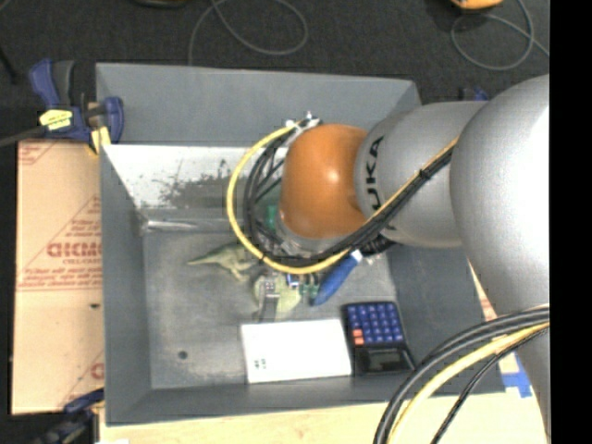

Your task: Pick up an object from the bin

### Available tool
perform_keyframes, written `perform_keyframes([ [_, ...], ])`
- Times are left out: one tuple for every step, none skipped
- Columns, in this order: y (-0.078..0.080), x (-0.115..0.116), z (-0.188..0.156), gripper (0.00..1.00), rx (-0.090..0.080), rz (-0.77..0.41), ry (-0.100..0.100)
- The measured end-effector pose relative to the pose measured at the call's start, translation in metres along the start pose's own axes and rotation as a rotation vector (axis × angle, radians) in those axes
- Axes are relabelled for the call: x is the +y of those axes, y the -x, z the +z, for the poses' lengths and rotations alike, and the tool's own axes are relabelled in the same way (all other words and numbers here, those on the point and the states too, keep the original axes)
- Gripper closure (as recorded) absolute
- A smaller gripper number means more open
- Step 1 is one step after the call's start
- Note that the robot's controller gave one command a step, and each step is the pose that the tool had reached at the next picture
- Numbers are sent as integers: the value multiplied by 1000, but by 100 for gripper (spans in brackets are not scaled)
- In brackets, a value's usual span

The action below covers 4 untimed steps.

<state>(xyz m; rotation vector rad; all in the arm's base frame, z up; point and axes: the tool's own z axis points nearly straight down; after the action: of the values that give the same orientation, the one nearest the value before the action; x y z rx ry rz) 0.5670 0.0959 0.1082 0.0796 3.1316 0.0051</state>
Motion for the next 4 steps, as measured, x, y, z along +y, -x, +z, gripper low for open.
perform_keyframes([
  [18,-24,12,0,10,-2,-5],
  [13,-56,7,0,7,170,-3],
  [7,-57,39,0,8,221,-4],
  [-3,-41,38,100,9,359,-5],
])
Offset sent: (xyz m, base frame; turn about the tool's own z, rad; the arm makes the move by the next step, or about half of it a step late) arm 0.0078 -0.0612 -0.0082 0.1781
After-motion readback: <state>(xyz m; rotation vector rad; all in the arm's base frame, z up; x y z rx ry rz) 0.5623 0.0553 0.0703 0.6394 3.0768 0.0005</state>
